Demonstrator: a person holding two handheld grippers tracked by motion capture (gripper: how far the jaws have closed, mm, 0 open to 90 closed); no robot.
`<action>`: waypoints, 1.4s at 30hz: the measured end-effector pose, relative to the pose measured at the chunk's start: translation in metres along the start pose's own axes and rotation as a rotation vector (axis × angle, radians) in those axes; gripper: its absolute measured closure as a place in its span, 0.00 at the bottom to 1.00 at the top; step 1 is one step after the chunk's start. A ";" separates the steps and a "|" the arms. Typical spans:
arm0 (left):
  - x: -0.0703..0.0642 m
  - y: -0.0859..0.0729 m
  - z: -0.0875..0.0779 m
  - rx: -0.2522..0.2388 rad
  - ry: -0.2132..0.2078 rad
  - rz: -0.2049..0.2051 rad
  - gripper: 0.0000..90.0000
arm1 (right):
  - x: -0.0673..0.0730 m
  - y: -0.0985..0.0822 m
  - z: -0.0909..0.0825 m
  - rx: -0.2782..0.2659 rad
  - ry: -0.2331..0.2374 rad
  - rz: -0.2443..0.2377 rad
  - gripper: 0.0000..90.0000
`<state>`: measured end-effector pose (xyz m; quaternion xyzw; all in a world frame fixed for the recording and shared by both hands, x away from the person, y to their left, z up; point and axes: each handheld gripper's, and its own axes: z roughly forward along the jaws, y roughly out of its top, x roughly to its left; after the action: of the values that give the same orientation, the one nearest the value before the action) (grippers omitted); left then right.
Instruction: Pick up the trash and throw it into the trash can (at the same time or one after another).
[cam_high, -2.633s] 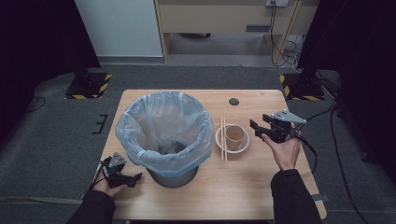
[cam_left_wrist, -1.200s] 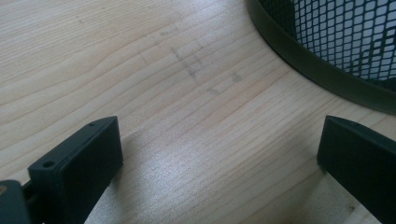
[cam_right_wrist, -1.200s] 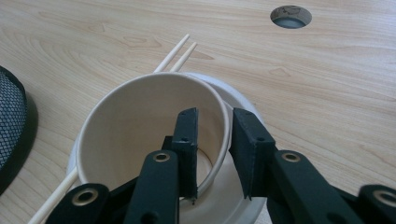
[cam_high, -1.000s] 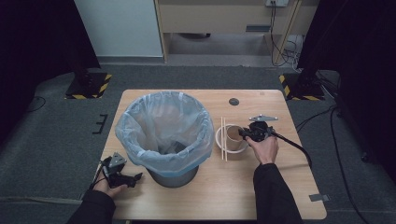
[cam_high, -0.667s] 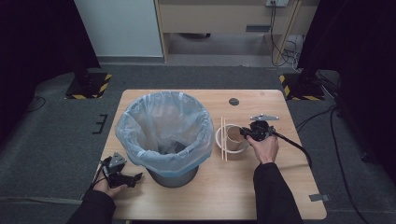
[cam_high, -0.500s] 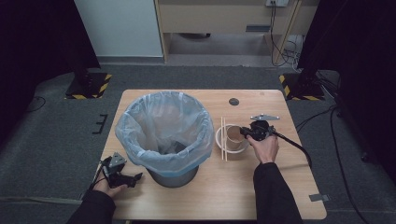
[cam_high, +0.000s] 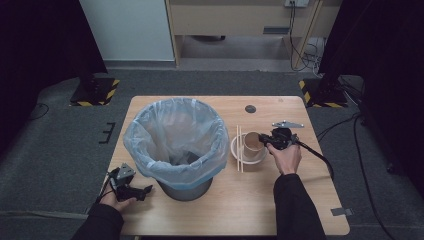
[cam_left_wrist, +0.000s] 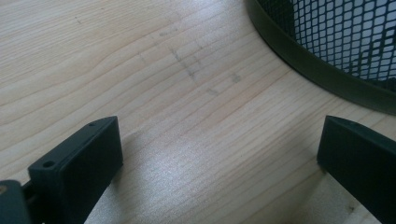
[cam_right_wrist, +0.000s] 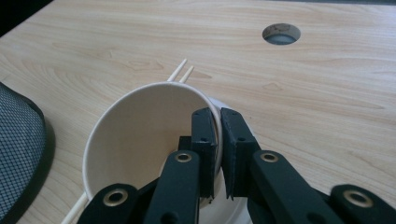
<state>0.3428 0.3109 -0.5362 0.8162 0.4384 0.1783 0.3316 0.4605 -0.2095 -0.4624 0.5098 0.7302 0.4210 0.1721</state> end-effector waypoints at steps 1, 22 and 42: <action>0.000 0.000 0.000 0.000 0.000 0.000 0.00 | -0.001 0.001 -0.002 -0.007 0.001 0.004 0.94; 0.000 0.000 0.000 0.002 0.000 0.000 0.00 | -0.014 0.013 -0.059 -0.265 0.065 0.067 0.94; 0.000 0.000 0.000 0.002 0.000 0.001 0.00 | -0.004 0.040 -0.117 -0.516 0.139 0.086 0.95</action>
<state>0.3428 0.3104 -0.5361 0.8166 0.4382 0.1778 0.3309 0.4065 -0.2592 -0.3627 0.4497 0.5865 0.6340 0.2276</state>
